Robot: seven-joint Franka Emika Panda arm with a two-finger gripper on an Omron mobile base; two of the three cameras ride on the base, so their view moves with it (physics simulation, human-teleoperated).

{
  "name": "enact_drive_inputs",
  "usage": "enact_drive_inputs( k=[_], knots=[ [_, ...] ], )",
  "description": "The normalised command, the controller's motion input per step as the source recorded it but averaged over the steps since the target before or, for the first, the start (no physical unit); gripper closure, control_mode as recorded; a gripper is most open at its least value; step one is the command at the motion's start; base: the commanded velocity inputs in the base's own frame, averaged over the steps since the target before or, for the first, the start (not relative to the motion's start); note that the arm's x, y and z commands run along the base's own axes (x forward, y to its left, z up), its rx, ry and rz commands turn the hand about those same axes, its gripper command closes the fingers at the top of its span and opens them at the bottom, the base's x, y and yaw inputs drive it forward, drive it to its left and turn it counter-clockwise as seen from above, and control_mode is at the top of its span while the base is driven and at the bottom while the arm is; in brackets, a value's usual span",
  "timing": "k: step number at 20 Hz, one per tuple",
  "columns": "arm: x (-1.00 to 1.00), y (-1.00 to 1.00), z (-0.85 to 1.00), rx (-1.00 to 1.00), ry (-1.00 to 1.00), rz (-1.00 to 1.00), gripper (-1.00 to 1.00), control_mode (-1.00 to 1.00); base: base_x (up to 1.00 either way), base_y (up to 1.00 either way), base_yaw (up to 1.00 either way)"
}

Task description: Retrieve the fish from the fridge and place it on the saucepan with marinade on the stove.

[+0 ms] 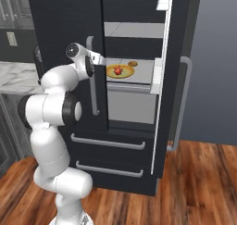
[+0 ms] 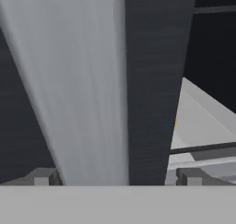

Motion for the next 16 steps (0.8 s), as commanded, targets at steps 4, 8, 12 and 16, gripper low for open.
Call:
enact_drive_inputs(
  k=[4,8,12,16],
  knots=[
    [0.57,0.0,-0.12,0.0,-0.15,0.0,-1.0,-1.0,0.0,0.0,0.0],
    [0.43,0.0,-0.09,0.0,-0.14,0.0,-1.0,-1.0,0.0,0.0,0.0],
    [0.32,0.0,0.0,0.0,-0.06,0.01,-1.0,-1.0,0.0,0.0,0.0],
    [0.42,0.02,0.0,0.0,0.0,0.0,1.0,-1.0,0.0,0.0,0.0]
  ],
)
